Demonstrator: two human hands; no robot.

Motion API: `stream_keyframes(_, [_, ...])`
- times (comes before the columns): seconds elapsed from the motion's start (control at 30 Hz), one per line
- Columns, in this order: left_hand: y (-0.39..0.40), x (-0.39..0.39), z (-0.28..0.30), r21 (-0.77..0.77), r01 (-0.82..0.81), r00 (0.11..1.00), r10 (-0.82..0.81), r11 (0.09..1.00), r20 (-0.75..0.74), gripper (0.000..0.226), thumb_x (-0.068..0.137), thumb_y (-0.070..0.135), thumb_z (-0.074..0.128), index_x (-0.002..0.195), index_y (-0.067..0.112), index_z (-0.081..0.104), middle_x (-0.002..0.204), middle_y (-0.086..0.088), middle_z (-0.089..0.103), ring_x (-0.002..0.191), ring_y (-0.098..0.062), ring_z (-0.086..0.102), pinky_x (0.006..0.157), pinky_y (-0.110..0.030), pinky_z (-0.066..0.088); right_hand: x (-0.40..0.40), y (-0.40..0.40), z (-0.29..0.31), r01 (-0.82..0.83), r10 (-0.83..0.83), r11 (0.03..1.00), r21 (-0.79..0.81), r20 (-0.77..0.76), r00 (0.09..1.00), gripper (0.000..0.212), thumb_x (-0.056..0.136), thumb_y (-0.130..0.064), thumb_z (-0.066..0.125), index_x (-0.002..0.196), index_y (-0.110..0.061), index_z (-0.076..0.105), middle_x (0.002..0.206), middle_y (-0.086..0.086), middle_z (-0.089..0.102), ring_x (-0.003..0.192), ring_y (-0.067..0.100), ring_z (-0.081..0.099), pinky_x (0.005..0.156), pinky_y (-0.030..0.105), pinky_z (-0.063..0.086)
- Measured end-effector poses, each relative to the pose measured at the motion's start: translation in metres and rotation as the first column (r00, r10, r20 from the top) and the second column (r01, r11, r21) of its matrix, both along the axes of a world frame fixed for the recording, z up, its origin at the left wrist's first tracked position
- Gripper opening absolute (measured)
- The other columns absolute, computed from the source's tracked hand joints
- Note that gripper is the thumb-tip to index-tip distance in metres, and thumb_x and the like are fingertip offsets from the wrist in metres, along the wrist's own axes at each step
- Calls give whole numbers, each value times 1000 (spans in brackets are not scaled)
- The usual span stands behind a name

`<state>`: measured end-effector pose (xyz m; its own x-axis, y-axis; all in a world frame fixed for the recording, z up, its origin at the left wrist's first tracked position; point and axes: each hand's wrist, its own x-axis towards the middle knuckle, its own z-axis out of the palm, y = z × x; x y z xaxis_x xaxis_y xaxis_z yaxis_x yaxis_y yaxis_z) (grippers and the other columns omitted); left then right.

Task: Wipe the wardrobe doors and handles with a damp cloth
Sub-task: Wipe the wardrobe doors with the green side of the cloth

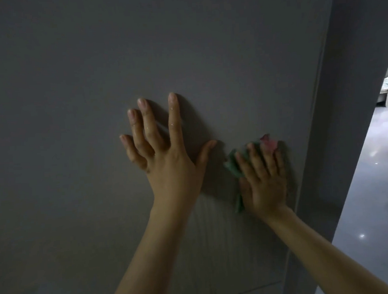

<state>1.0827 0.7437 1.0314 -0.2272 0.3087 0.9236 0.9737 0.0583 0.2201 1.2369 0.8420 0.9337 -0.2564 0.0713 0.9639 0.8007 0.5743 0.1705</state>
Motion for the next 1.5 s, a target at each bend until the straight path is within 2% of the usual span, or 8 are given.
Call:
stream_keyframes(0.17, [-2,-1,0,-3,-12,1000,12,1000,-15,94,78,67,61,151,26,19,157,-20,11,144,-34,1,115,-51,-2,-30,-8,21,20,-103,984,-176,-475,874,49,102,-29,23,145,-9,29,148,20,34,140,38,20,119,44,5])
stream_keyframes(0.4, [-5,-5,1,-22,2,1000,-3,1000,-22,91,80,68,58,151,26,21,157,-20,12,144,-31,2,115,-49,0,2,-1,-8,-3,4,1000,-29,37,999,44,102,-34,23,145,-26,24,158,1,12,147,17,3,118,43,7])
stream_keyframes(0.57, [-25,-18,-4,36,-8,1000,8,999,0,75,87,55,58,149,24,31,155,-22,19,142,-28,13,113,-51,9,-43,-17,10,-23,-94,972,-232,-481,872,48,102,-31,22,146,-11,27,148,20,34,141,36,17,117,48,9])
stream_keyframes(0.77, [-40,-46,-12,32,-56,994,53,998,91,72,90,51,56,150,23,30,156,-27,9,145,-39,5,115,-54,-2,-37,-19,-16,-50,50,998,-39,1,999,52,102,-36,22,152,-29,9,161,-7,3,147,17,2,119,42,3])
stream_keyframes(0.97, [-57,-86,-13,-8,-56,988,57,998,144,78,87,50,59,152,27,23,157,-26,1,145,-42,-2,115,-55,-2,-55,-26,-1,-7,-85,978,-210,-427,900,50,102,-31,22,148,-13,24,151,16,28,144,35,12,118,49,6])
stream_keyframes(1.23, [-55,-94,-15,-3,-71,989,71,997,127,80,83,59,59,150,31,25,156,-21,6,144,-32,1,113,-49,5,-75,-39,-12,-70,72,997,-23,94,993,52,102,-36,25,152,-30,12,160,-6,3,144,21,14,119,42,3])
stream_keyframes(1.4, [-58,-99,-16,-8,-37,993,38,999,114,75,85,57,57,149,38,23,157,-18,5,144,-29,1,111,-36,-1,-99,-48,19,-20,-52,982,-190,-367,929,50,101,-32,24,148,-15,25,153,13,26,144,35,13,118,49,6])
stream_keyframes(1.5, [-60,-108,-17,44,-49,997,47,998,55,64,90,49,58,147,32,36,154,-21,17,141,-28,9,111,-35,5,-131,-62,4,-35,-7,987,-154,-260,966,49,102,-34,24,148,-18,27,155,11,23,147,29,6,118,48,4])
